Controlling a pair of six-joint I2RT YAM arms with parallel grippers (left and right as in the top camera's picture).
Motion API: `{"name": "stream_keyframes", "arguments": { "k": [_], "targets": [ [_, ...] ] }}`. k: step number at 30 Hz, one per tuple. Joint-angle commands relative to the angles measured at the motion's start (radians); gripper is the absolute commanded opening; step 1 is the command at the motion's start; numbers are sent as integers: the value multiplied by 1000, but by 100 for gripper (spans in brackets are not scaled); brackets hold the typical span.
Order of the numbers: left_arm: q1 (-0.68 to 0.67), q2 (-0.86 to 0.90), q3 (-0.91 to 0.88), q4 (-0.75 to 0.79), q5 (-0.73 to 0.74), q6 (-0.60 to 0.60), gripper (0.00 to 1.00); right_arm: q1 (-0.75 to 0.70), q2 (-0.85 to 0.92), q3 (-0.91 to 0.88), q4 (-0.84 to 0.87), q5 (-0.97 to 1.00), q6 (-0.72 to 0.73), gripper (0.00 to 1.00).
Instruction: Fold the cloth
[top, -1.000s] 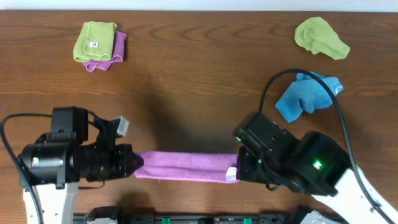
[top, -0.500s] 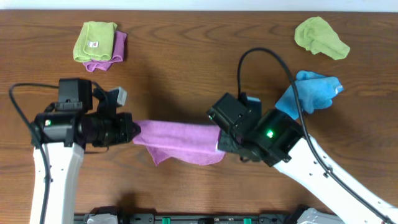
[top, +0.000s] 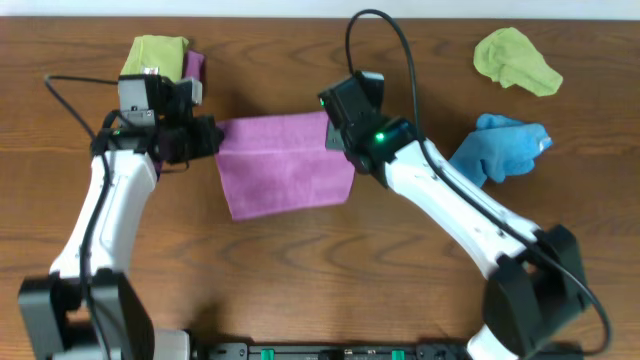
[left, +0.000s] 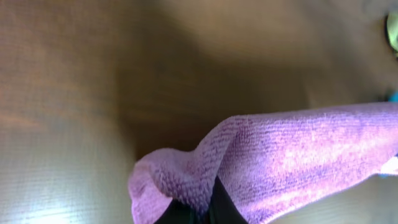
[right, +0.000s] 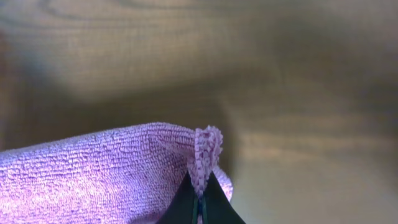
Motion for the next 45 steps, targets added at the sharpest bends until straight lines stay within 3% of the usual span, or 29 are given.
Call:
{"name": "stream_keyframes", "arguments": {
  "k": [1,10,11,12,13,14,15,19,23,30,31,39,45],
  "targets": [
    [10,79,16,89,-39,-67,6,-45,66,-1,90,66,-116,2],
    [10,230,16,274,-41,-97,6,-102,197,-1,401,66,-193,3],
    [10,238,16,285,-41,-97,21,-105,205,-1,422,66,-193,10],
    [10,243,16,294,-48,-98,57,-105,209,-1,438,66,-193,34],
    [10,243,16,297,-61,-100,56,-105,209,-1,441,68,-193,47],
    [10,242,16,298,-68,-100,56,-104,208,-1,441,69,-193,76],
    [10,242,18,298,-65,-100,59,-104,208,0,440,69,-193,99],
    [11,228,19,293,-62,-101,96,-103,173,0,378,69,-192,99],
    [17,160,20,222,-62,-101,95,-105,85,0,202,40,-162,99],
    [21,57,14,-185,43,-125,95,-160,26,-1,-177,-300,31,99],
    [21,65,3,-212,44,-135,95,-180,26,-1,-188,-346,48,94],
    [6,153,-24,-211,79,-204,95,-264,26,-1,-184,-550,63,93],
    [-6,294,-29,-180,201,-262,100,-296,26,-1,-188,-656,62,92]
  ]
}}
